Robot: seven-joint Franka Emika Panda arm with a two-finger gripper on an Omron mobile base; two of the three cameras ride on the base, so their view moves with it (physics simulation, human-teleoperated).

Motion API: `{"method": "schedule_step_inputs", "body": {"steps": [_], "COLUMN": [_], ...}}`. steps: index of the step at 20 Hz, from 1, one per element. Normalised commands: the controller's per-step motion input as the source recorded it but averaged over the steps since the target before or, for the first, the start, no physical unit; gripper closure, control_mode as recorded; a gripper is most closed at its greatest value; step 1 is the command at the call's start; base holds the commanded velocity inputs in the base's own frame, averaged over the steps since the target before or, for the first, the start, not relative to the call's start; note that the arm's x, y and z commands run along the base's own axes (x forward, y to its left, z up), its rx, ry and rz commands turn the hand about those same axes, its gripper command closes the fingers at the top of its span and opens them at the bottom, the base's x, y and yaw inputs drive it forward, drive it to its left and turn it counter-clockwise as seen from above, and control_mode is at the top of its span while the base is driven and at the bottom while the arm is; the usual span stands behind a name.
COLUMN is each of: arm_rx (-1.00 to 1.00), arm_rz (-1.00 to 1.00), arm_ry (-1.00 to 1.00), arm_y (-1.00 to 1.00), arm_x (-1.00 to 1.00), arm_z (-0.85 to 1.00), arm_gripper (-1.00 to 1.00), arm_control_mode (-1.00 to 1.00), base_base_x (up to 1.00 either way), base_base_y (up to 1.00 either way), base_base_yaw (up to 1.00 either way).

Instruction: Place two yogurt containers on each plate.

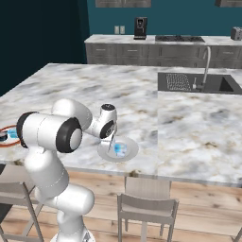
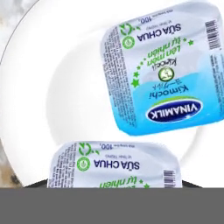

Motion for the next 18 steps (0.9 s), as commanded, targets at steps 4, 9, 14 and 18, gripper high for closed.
{"method": "schedule_step_inputs", "body": {"steps": [4,9,14,18], "arm_rx": [0.02,0.0,0.0,0.0], "arm_rz": [-0.08,-0.08,-0.06,-0.04], "arm_ry": [0.03,0.12,0.07,0.06], "arm_y": [0.01,0.0,0.0,0.0], "arm_x": [0.21,0.16,0.14,0.06], "arm_z": [-0.08,-0.06,-0.19,-0.17], "arm_gripper": [1.0,1.0,1.0,1.0], "arm_control_mode": [-1.0,-1.0,-1.0,-1.0], "base_base_x": [0.0,0.0,0.0,0.0], "base_base_y": [0.0,0.0,0.0,0.0], "base_base_yaw": [0.0,0.0,0.0,0.0]}}
